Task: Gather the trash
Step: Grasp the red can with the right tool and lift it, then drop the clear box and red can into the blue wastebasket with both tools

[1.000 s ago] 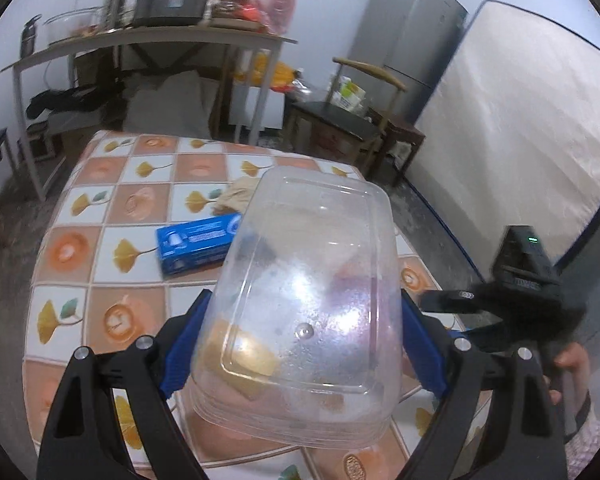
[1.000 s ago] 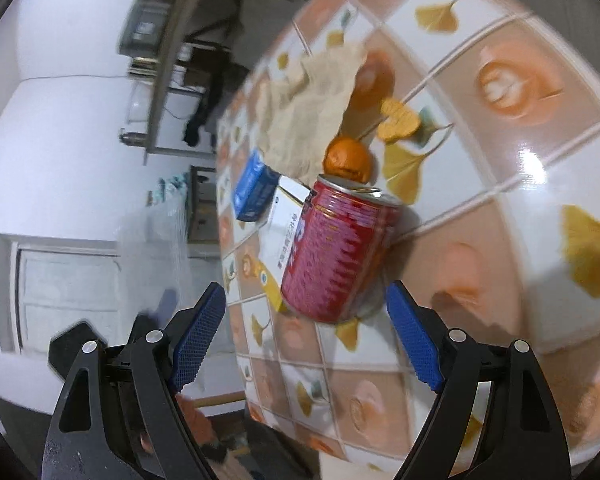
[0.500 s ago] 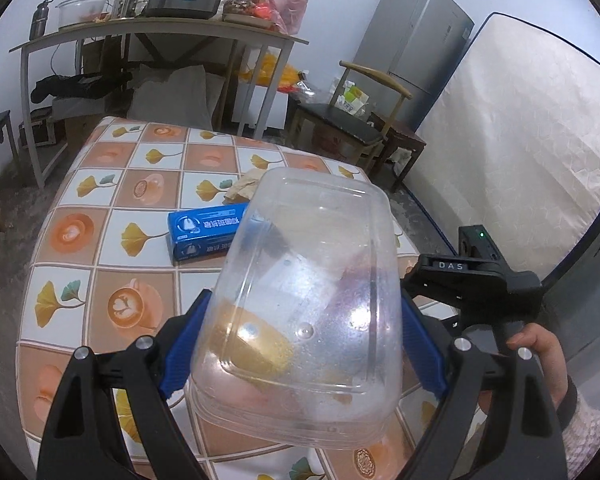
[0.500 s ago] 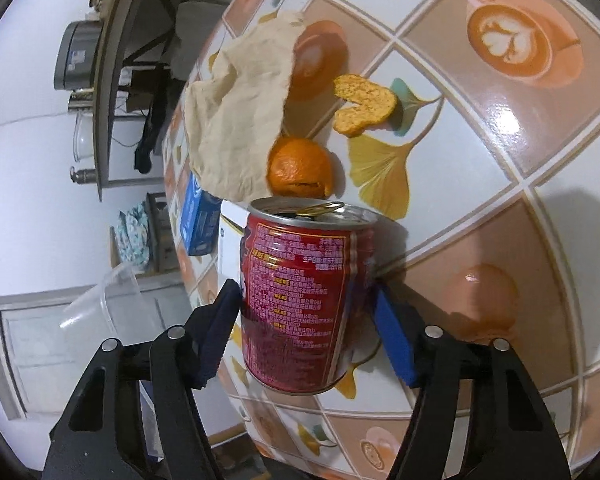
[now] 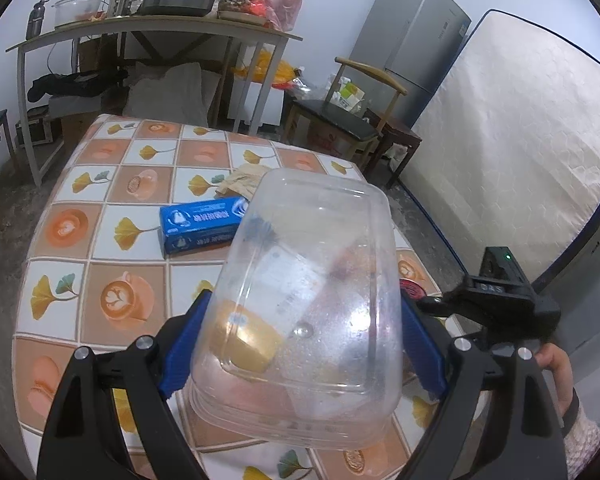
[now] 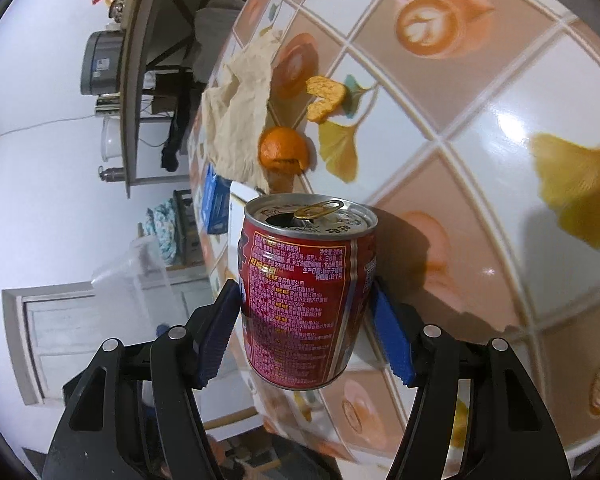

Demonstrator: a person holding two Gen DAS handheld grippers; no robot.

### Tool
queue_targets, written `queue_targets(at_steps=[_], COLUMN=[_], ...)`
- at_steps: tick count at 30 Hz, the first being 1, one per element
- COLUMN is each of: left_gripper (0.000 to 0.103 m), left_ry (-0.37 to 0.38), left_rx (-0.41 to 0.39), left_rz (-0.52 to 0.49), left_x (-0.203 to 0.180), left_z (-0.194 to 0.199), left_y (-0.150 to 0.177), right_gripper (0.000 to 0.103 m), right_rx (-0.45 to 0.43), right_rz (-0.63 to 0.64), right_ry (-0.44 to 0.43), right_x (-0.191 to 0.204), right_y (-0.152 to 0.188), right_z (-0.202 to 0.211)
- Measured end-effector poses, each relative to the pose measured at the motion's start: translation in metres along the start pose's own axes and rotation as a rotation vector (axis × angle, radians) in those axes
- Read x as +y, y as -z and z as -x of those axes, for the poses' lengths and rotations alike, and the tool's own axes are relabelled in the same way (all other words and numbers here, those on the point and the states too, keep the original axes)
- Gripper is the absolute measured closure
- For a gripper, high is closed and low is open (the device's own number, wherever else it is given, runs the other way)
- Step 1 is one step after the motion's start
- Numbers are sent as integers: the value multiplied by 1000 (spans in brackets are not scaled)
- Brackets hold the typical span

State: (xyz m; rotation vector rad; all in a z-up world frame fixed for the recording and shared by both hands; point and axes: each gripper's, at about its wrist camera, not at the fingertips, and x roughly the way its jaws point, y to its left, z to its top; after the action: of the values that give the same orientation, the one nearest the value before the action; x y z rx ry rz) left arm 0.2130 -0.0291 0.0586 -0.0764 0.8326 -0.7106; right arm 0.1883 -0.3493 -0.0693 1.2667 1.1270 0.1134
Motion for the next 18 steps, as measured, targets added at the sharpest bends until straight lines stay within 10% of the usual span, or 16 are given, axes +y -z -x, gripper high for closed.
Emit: queue_targets(at_steps=[9,18], left_gripper=[17,17], left_ry=[86,252], left_rx=[42,130], left_rz=[-27,-157], left_x=[-47,-158], left_z=[-6,-42], left_y=[7,6], right_gripper=[41,41], right_rx=[-79,-373], right_rz=[-16,-103], right_ry=[-141,-188], right_x=[-34,-129], right_y=[19,52], right_z=[76,215])
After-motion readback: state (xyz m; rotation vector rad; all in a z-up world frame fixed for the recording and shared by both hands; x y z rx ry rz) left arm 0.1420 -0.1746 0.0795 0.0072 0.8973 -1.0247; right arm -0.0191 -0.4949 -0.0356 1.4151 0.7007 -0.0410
